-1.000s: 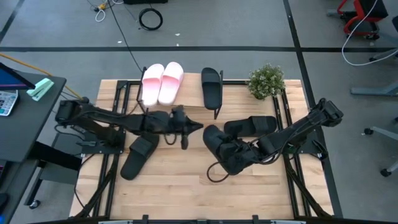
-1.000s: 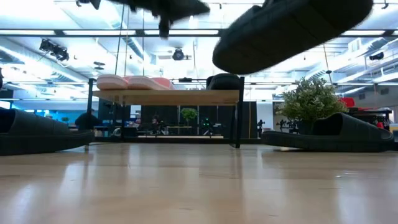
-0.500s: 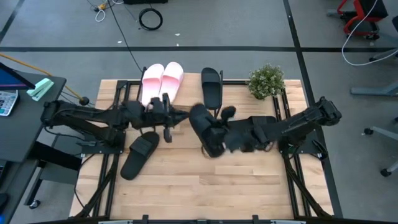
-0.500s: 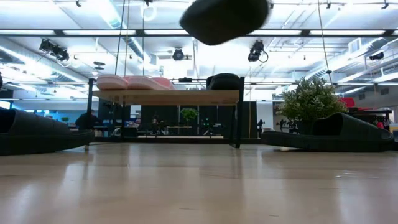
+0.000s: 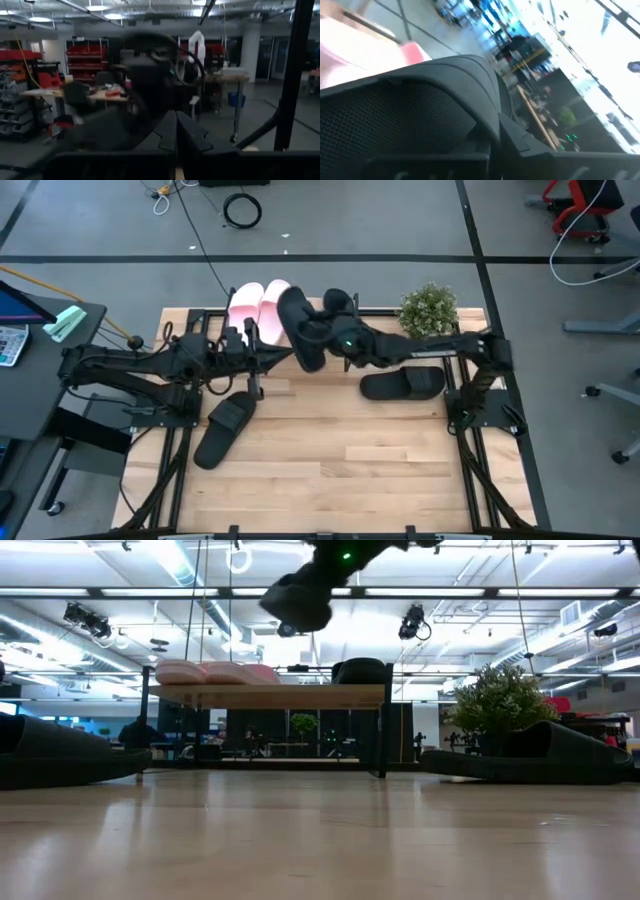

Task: Pick and place slides into the shelf
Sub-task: Put the black slide on the shelf

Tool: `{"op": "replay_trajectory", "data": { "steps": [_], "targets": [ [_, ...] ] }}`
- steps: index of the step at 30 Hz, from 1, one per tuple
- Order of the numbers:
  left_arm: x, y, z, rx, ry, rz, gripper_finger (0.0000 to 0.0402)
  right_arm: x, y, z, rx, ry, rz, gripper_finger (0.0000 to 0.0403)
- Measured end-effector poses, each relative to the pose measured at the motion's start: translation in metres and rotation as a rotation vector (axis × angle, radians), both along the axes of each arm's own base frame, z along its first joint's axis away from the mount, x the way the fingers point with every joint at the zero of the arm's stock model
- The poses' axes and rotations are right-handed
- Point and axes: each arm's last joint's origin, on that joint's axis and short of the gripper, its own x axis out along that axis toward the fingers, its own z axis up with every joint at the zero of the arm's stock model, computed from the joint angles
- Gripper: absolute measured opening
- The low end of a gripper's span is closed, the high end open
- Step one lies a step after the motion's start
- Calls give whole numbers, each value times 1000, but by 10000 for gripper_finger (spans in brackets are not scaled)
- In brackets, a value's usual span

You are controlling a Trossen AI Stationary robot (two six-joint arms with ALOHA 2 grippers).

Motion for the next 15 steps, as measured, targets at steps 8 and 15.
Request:
{"op": "replay_trajectory", "data": {
  "steps": [8, 15],
  "targets": [
    [1, 1, -6, 2, 65, 8, 17, 36, -50, -8, 15, 64, -206, 16],
    [-3, 1, -9, 6, 122, 13, 6, 48, -76, -33, 39, 144, -391, 16]
  ]
}}
